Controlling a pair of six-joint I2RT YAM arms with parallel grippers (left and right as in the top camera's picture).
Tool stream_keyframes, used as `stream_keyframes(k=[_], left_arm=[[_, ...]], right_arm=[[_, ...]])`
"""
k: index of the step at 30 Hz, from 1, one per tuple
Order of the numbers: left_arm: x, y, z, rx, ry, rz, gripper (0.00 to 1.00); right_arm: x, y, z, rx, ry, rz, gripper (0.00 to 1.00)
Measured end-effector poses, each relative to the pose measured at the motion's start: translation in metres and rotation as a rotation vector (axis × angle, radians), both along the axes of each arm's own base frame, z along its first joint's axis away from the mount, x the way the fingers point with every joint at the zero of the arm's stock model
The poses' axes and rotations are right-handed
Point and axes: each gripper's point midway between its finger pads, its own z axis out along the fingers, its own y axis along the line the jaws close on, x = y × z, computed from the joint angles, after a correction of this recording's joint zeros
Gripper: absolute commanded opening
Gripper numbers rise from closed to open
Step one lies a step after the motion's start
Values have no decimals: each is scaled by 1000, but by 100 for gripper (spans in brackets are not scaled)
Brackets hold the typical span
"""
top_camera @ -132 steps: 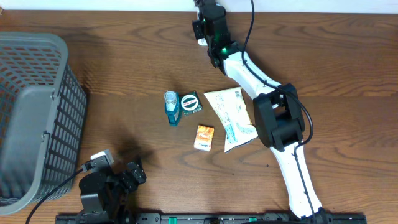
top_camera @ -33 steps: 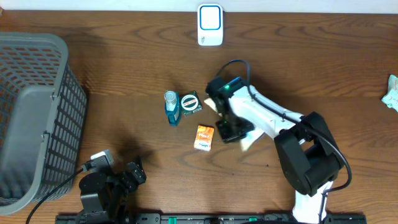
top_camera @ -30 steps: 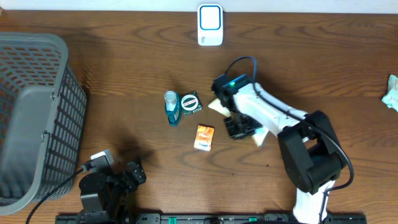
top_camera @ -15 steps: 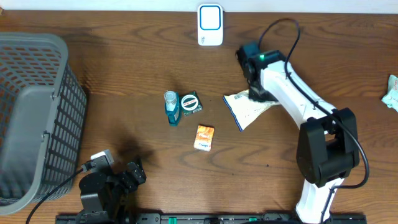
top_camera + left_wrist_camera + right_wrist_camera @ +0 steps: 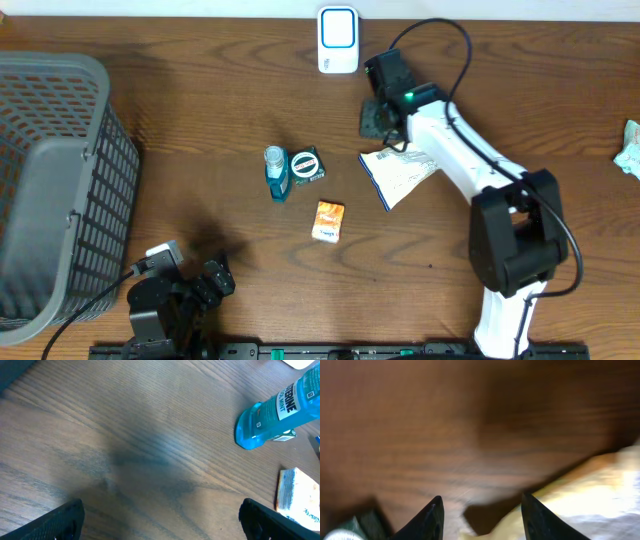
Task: Scan the item barcode
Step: 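Grasp the edge of the white wipes pack with the right gripper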
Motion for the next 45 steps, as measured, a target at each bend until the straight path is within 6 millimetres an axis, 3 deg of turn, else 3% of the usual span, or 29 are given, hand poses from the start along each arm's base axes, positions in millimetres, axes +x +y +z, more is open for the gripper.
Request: stream_keyframes(k=[4, 6, 11, 13, 15, 19, 21, 26, 29, 33, 37, 42, 45], left_arm=[[0, 0, 0, 0, 0, 0, 98], [0, 0, 0, 0, 0, 0, 98], [0, 0, 0, 0, 0, 0, 98], [0, 0, 0, 0, 0, 0, 98], [0, 0, 0, 0, 0, 0, 98], [0, 0, 0, 0, 0, 0, 98], [0, 0, 0, 0, 0, 0, 98], [0, 0, 0, 0, 0, 0, 98], [0, 0, 0, 0, 0, 0, 98], [0, 0, 0, 0, 0, 0, 98], [0, 0, 0, 0, 0, 0, 98], [0, 0, 0, 0, 0, 0, 98], [0, 0, 0, 0, 0, 0, 98]], right_arm=[[-38, 21, -19, -48, 116, 163, 40], [-61, 21, -24, -102, 183, 231, 38], [-104, -5, -28, -284, 335, 308, 30], [-116, -17, -27, -338, 386, 318, 22], [-126, -25, -25, -374, 428, 327, 20], [-142, -36, -21, -407, 501, 341, 1], [-148, -39, -17, -415, 534, 342, 1], [-125, -35, 17, -402, 413, 298, 10], [-103, -51, 52, -404, 279, 187, 13], [-78, -75, 63, -369, 201, 63, 16], [-70, -94, 32, -338, 199, -9, 17], [-93, -104, -28, -325, 259, -22, 18], [-97, -106, -48, -320, 241, -28, 17]])
